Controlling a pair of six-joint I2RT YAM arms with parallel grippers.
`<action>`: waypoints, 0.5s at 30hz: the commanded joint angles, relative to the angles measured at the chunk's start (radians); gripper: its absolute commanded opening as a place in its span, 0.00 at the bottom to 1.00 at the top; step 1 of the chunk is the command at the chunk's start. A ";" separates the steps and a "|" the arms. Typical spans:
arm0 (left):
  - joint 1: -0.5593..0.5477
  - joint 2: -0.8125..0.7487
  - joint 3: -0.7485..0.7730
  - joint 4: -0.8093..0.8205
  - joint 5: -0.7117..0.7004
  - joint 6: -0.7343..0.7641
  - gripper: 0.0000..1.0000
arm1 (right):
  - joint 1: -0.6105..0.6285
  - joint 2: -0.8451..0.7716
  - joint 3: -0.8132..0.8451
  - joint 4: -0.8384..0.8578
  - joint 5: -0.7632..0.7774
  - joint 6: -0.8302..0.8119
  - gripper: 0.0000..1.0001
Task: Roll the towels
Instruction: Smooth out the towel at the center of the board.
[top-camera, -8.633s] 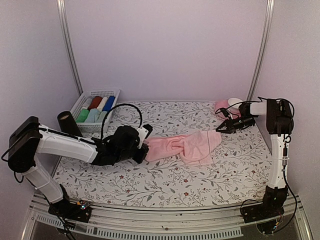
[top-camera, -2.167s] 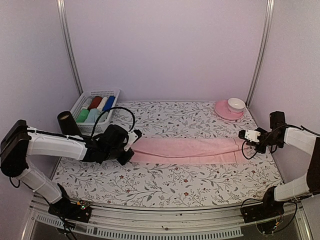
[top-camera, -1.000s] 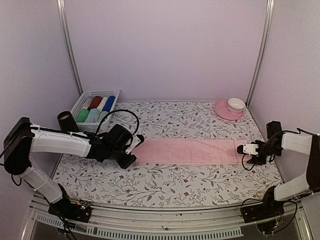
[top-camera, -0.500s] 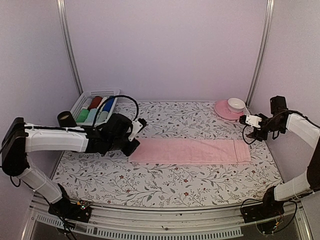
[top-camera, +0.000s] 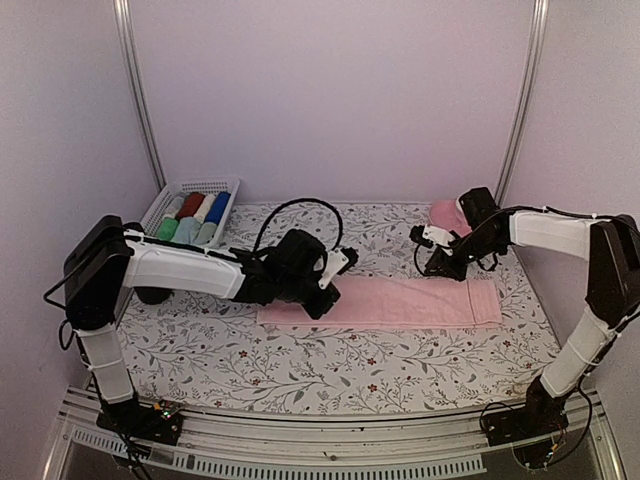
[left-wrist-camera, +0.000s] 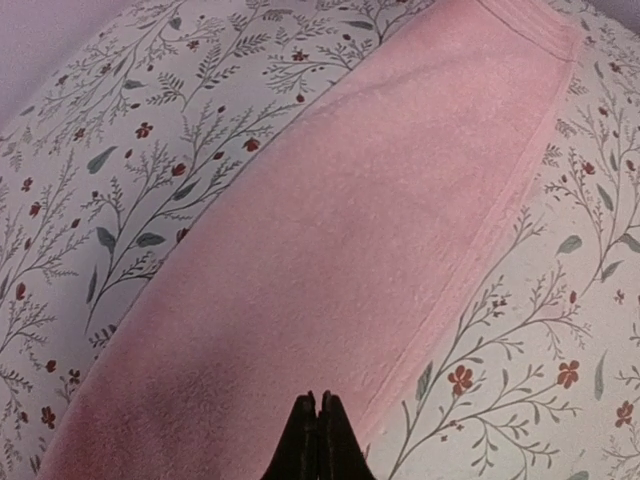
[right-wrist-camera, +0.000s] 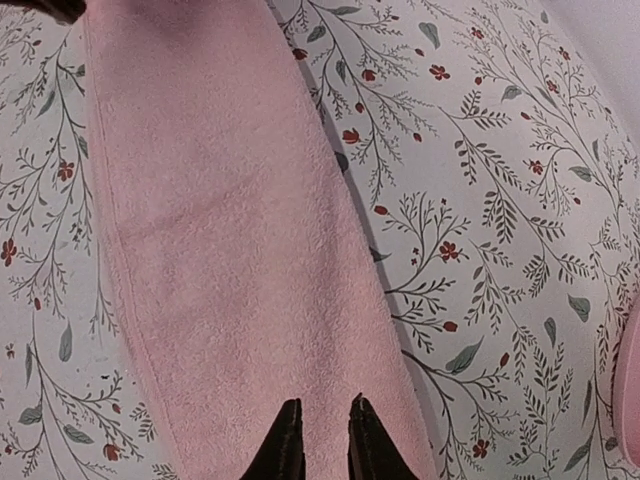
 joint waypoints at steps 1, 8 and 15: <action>-0.069 0.077 0.059 0.043 0.054 -0.004 0.00 | 0.006 0.113 0.096 0.047 -0.009 0.141 0.12; -0.108 0.232 0.170 0.052 0.060 -0.004 0.00 | 0.020 0.212 0.099 0.077 -0.001 0.167 0.11; -0.134 0.287 0.222 0.046 0.080 0.062 0.00 | 0.021 0.252 0.096 0.100 0.039 0.185 0.11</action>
